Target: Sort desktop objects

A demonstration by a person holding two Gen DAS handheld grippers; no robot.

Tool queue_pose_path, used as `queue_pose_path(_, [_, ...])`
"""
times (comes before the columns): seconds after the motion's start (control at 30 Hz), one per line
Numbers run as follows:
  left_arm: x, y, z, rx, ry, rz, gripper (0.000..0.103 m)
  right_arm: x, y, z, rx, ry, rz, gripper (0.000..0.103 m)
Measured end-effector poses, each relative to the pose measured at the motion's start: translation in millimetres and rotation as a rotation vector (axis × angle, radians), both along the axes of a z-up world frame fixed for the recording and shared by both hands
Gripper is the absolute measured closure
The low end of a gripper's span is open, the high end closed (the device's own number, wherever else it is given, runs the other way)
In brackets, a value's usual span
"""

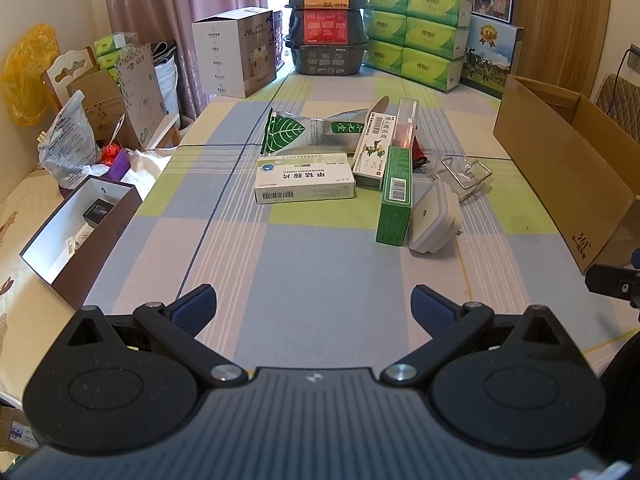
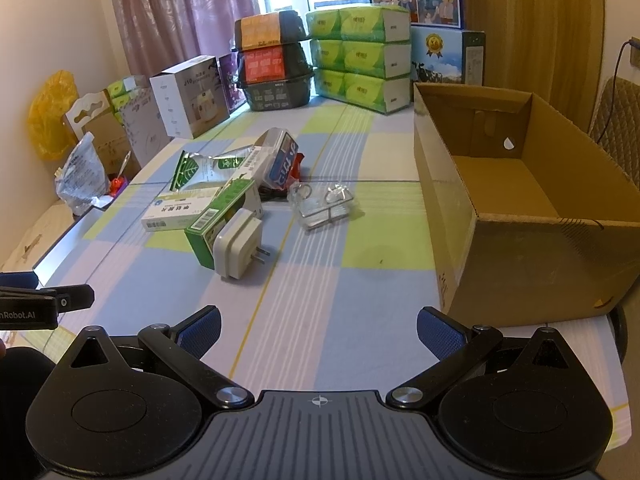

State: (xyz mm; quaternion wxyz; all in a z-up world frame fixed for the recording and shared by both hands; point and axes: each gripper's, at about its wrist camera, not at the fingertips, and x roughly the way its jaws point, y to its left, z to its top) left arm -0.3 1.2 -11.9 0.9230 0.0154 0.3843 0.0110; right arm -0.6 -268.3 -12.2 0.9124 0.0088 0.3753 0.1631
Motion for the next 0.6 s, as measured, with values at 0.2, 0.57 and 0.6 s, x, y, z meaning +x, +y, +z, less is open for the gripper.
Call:
queue_pose_path(0.2, [2.0,0.7,0.6,-0.007,0.005,-0.008,0.001,1.2,-0.2,0.4,-0.002,0.008,0.002,0.002])
queue_pose_path(0.57, [2.3,10.4,10.9,-0.049,0.003,0.000,0.001,2.0,0.6,2.4,0.013,0.021,0.054,0.002])
queue_pose_path(0.6, [3.9,13.4,13.1,-0.071,0.002,-0.005,0.001,2.0,1.2,3.1,0.010,0.023,0.062,0.002])
